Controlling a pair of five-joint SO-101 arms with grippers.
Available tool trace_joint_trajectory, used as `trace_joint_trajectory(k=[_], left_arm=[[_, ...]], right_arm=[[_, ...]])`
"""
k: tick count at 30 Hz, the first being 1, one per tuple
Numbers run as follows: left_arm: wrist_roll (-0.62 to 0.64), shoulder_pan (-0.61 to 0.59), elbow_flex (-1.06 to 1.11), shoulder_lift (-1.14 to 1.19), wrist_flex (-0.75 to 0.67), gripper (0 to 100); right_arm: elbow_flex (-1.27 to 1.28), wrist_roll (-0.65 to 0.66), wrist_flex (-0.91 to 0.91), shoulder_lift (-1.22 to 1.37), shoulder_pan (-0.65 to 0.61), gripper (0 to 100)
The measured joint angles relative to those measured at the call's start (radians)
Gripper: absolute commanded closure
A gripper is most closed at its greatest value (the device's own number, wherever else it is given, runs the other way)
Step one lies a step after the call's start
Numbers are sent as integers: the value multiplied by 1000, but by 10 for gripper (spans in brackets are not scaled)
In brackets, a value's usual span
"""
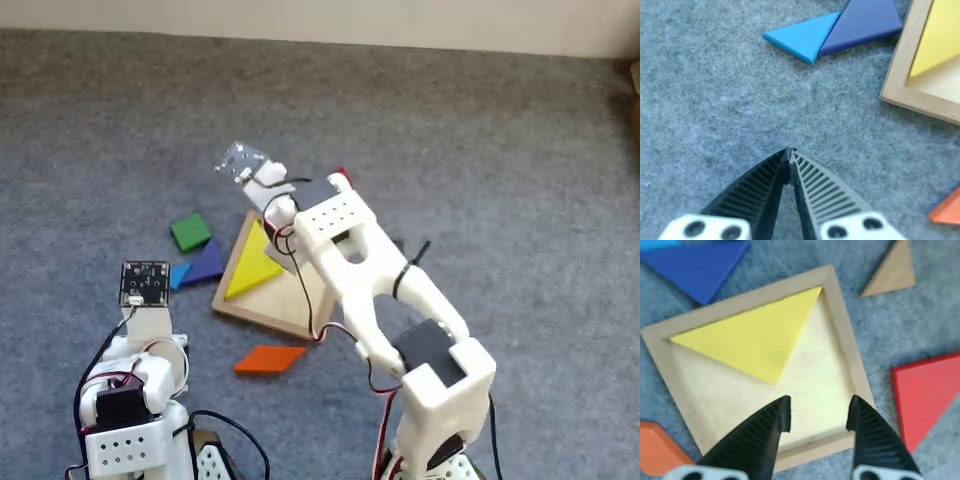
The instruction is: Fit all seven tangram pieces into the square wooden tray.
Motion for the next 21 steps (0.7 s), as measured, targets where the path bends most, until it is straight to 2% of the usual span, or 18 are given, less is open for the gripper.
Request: trace_joint_trajectory(k=[7,12,14,18,21], left_arm=[[0,0,0,0,0,993],[0,0,0,0,0,993],[0,0,0,0,0,993],[0,0,0,0,0,993],[0,0,0,0,0,993]], right_arm=[[0,-11,-6,5,28,818],[-31,-233,-9,5,100,812],[-37,-302,-11,5,120,765],[-98,-402,-14,97,153,608],[-164,-468,-37,196,176,584]])
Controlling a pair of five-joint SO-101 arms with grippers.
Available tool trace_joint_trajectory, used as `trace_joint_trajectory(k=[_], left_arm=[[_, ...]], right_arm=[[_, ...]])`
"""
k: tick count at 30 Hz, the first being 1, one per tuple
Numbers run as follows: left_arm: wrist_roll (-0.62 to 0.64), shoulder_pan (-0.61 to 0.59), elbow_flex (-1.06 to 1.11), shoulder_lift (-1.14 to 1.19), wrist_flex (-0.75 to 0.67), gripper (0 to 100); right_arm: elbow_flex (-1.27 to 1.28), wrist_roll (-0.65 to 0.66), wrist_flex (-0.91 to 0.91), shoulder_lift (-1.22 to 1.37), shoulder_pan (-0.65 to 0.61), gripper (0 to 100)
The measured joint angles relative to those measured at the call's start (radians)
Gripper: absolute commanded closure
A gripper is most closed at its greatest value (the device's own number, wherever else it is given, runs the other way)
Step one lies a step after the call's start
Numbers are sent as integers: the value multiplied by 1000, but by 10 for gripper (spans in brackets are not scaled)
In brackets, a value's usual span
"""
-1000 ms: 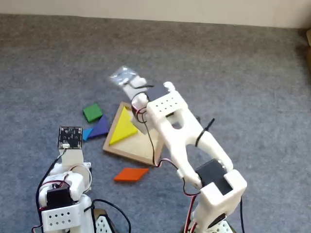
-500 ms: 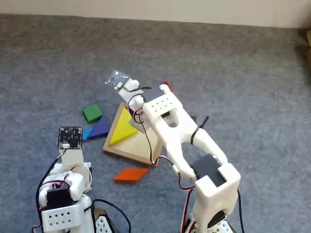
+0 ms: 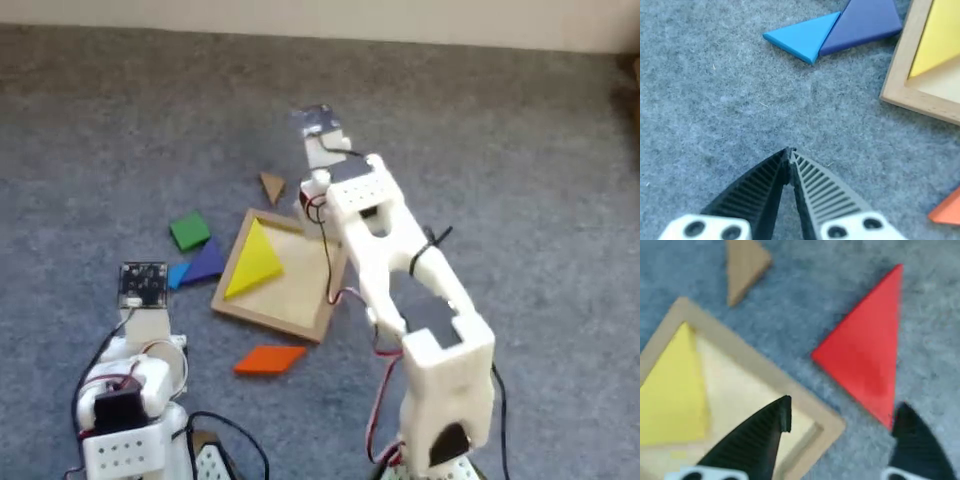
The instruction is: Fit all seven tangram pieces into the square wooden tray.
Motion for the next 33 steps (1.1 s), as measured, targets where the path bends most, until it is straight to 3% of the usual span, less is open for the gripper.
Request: trace_joint_trajectory(k=[33], left_arm=[[0,0,0,0,0,993]], right_arm=[[-55,-26,-5,54,-9,584]])
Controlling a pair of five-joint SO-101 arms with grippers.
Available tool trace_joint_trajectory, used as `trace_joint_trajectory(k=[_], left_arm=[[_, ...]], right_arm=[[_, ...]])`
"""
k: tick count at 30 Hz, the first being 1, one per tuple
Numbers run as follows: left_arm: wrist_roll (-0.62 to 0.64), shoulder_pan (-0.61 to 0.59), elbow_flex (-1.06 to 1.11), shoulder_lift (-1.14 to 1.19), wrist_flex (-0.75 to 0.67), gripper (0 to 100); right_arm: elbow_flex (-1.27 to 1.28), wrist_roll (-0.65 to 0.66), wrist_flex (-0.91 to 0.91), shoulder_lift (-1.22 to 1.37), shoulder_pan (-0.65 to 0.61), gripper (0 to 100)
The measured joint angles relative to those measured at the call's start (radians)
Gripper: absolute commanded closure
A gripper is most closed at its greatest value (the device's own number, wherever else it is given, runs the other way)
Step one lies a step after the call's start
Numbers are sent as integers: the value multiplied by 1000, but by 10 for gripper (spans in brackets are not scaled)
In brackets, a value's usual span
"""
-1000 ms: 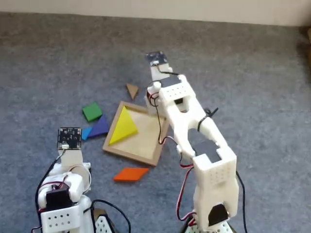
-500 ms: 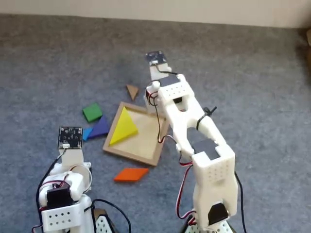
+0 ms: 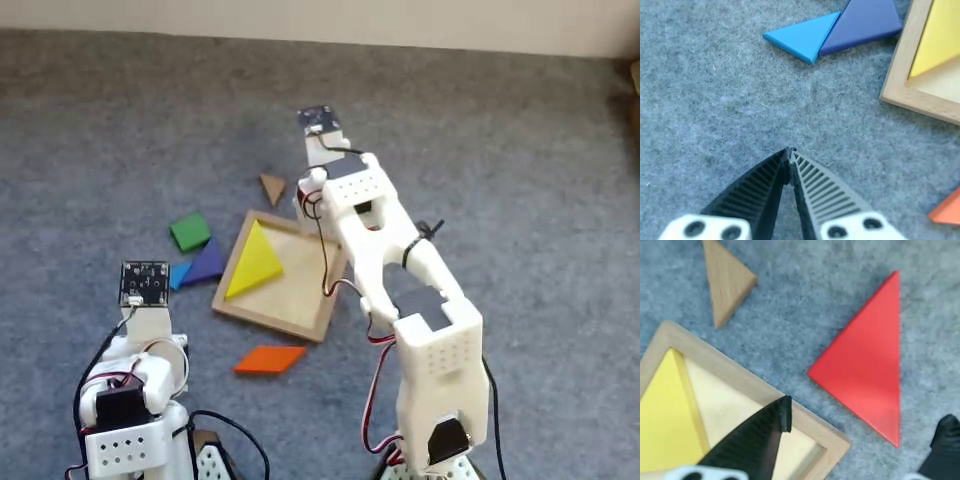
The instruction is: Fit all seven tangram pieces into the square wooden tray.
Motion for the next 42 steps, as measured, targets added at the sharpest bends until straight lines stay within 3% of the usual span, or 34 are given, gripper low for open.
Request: trace_joint_trajectory(k=[7,19,32,42], left_arm=[[0,0,0,0,0,993],[-2,0,0,0,0,993],[-2,0,0,0,0,993],[-2,0,0,0,0,993]], right_arm=[[0,0,-123,0,0,584],[-144,0,-157,218,11,584],[-373,-3,75,336,44,588],[-473,2,226,371,100,834]])
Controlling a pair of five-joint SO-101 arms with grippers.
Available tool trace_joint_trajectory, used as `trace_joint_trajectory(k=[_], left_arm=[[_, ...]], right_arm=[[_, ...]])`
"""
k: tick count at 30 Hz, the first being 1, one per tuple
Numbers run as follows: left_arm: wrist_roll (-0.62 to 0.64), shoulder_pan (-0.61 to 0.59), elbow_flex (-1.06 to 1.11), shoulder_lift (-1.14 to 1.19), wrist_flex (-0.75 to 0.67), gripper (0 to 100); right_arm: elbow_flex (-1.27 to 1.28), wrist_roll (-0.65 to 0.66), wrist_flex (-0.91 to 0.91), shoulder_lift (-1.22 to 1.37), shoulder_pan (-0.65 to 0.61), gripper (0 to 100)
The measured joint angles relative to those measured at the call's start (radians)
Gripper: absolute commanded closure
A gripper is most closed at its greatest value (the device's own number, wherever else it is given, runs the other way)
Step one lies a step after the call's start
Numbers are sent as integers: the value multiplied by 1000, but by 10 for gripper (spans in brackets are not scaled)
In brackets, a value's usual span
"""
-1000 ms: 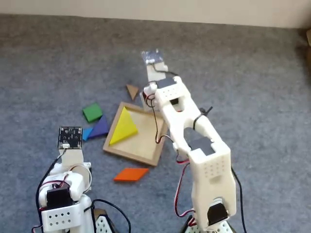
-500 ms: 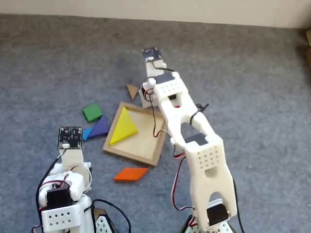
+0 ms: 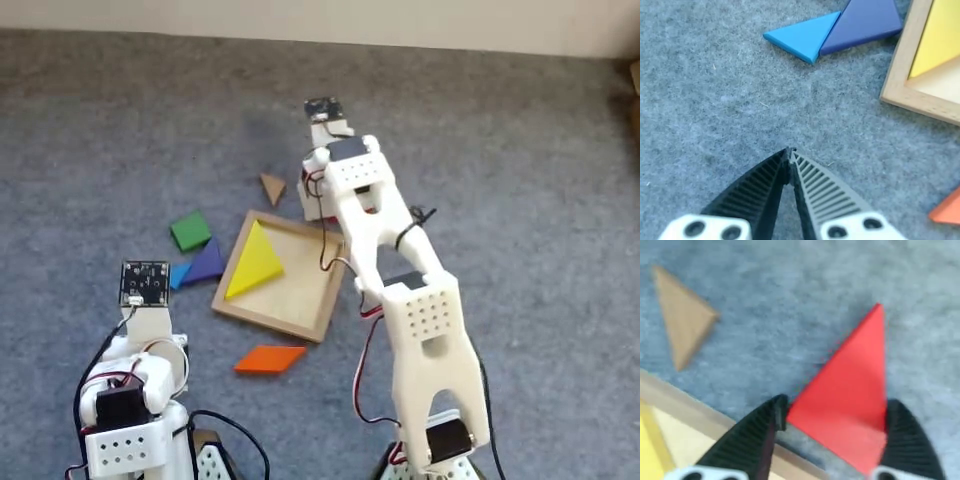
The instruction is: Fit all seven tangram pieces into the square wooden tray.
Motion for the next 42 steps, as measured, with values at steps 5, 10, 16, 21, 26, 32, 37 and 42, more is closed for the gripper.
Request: trace_joint_trajectory(k=[5,10,16,21,26,32,37,42], left_arm=[[0,0,0,0,0,993],[0,0,0,0,0,993],[0,0,0,0,0,993],[0,0,0,0,0,993],[0,0,0,0,0,993],[0,0,0,0,0,993],[0,0,0,0,0,993],[0,0,0,0,0,993]], right_arm=[[-5,15,9,0,23,839],[-11,57,52,2,25,839],[-55,61,141,-2,26,839],[-61,61,180,-9,29,839],[-60,61,198,-31,29,839],[-60,112,273,-87,21,839],[-60,123,322,-127,-29,839],[-60,124,384,-143,-87,839]])
